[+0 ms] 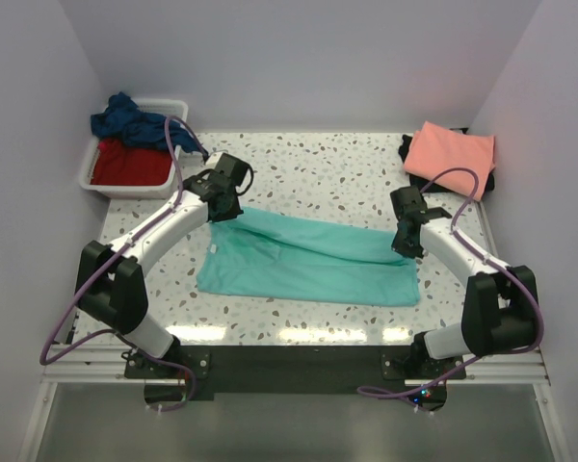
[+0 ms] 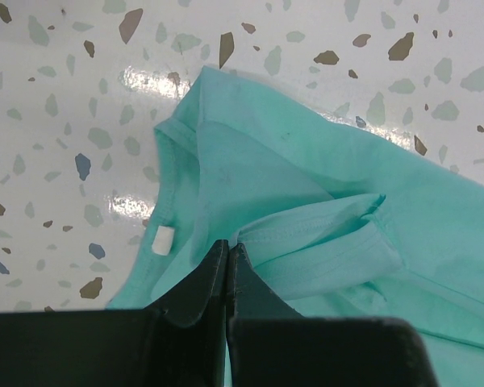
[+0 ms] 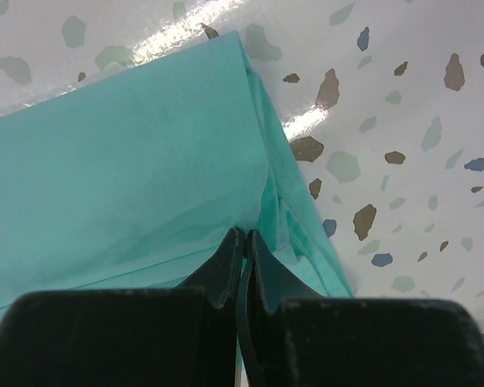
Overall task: Fold and stack the t-shirts
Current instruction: Fold the tshirt
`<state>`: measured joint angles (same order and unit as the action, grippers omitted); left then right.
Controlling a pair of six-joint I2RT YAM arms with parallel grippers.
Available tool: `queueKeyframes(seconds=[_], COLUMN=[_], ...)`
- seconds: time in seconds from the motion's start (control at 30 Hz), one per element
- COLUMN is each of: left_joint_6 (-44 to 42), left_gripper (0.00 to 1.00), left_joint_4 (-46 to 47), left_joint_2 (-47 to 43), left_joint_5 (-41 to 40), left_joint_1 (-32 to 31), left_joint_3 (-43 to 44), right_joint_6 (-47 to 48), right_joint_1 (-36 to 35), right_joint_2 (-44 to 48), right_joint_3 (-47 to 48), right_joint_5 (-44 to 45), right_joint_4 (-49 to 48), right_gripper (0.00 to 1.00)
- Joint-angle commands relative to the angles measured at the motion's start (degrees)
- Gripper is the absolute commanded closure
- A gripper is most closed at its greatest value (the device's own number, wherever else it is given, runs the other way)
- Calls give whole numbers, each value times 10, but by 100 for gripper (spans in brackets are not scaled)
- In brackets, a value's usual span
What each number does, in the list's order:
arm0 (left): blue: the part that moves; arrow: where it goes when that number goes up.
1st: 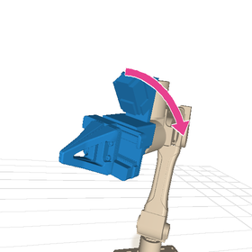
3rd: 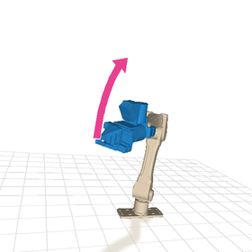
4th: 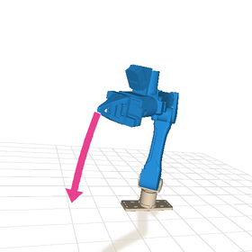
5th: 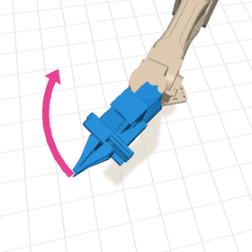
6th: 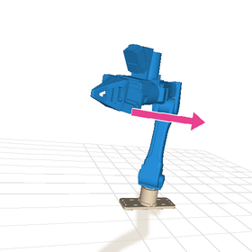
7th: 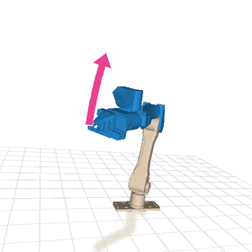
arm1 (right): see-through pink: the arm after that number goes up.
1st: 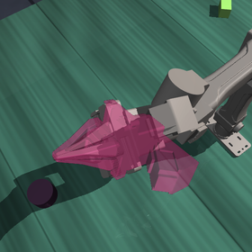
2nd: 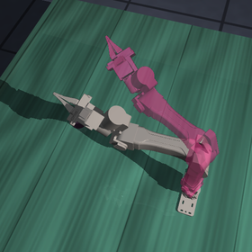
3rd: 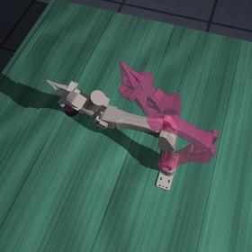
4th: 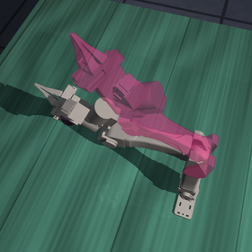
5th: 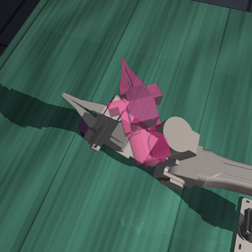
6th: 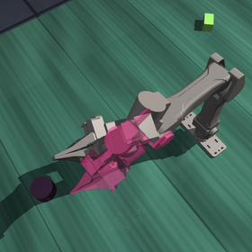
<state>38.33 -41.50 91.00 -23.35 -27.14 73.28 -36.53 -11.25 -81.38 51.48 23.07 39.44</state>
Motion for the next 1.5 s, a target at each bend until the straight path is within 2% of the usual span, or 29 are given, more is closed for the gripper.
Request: queueKeyframes(seconds=[0.0, 0.23, 0.77, 1.1, 1.23, 1.47], left_joint_6=[-14, -36, -84, -85, -84, -76], left_gripper=[100, 100, 100, 100, 100, 100], left_joint_4=[6, 18, 16, 6, -1, -8], left_joint_2=[-6, 19, 161, 198, 204, 201], left_joint_5=[-15, -37, -52, -45, -45, -65], left_joint_1=[3, 21, 52, 57, 59, 62], left_joint_3=[30, 97, 343, 370, 374, 365], right_joint_6=[-4, 8, 12, 39, 44, 49], right_joint_1=[-4, -3, -3, -4, -4, -2], right_joint_2=[19, 0, -125, -232, -268, -267], right_joint_3=[37, 83, 222, 325, 368, 375], right_joint_5=[29, 51, 125, 107, 100, 112], right_joint_4=[6, 3, -48, -102, -88, -74], right_gripper=[100, 100, 100, 100, 100, 100])
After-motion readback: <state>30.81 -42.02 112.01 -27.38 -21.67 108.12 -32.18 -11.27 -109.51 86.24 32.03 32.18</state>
